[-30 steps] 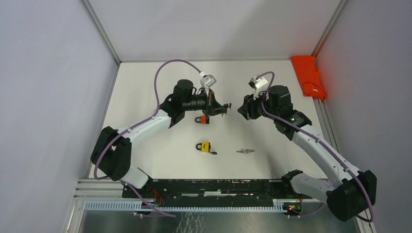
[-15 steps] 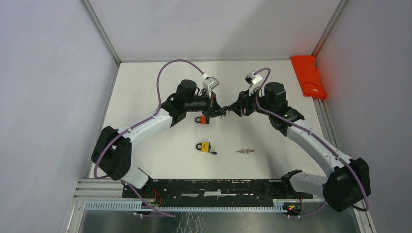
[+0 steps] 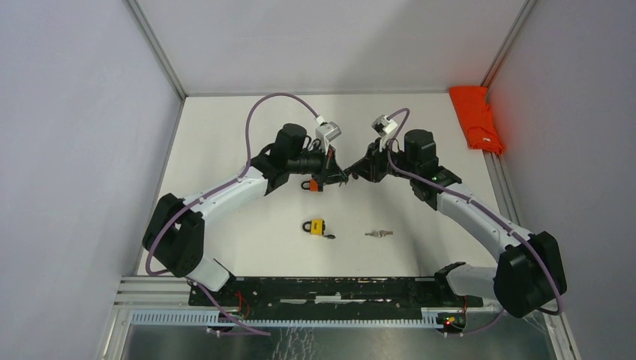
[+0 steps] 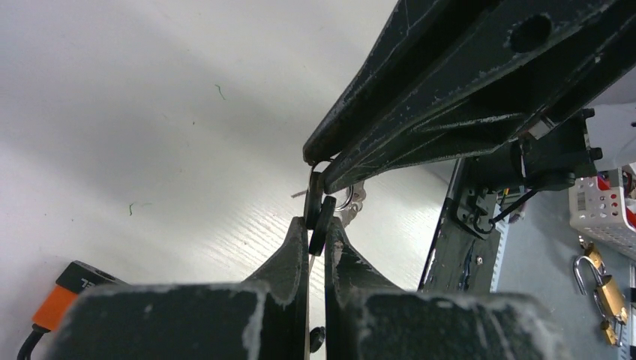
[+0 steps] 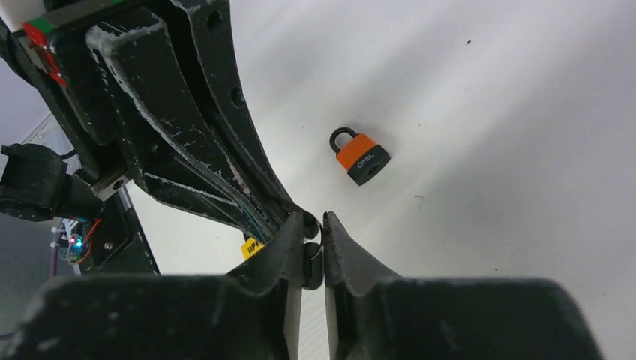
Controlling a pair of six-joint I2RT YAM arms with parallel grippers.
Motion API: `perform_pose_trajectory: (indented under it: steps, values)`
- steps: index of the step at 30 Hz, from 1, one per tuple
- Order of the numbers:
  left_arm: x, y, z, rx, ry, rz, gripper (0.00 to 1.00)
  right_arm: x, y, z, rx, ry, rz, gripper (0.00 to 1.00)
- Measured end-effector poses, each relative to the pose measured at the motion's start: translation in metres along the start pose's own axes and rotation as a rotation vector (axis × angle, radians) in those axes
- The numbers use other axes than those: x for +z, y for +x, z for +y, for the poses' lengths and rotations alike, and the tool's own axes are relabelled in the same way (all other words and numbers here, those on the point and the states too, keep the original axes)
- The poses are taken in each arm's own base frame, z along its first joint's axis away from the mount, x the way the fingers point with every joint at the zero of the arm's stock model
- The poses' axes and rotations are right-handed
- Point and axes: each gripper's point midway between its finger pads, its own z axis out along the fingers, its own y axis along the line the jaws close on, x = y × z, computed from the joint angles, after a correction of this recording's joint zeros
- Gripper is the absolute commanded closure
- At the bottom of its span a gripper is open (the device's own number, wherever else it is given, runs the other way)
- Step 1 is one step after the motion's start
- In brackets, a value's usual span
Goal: Unlock with the key
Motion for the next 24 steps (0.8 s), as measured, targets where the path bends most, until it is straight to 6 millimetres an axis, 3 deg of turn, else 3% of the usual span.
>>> perform_pose_trajectory:
  steps: [4,15,24]
  values:
    - [0.002,0.006,0.003,-0.009,-0.006,0.03,0.98,-0.002,0.009,-0.001,-0.001,-0.004,0.01,1.0]
    - [0.007,0.004,0.004,-0.006,0.0,0.046,0.96,-0.006,0.014,-0.008,-0.022,0.032,0.009,1.0]
    - [0.012,0.003,0.005,-0.009,0.001,0.058,0.84,-0.013,0.023,-0.014,-0.023,0.088,0.018,1.0]
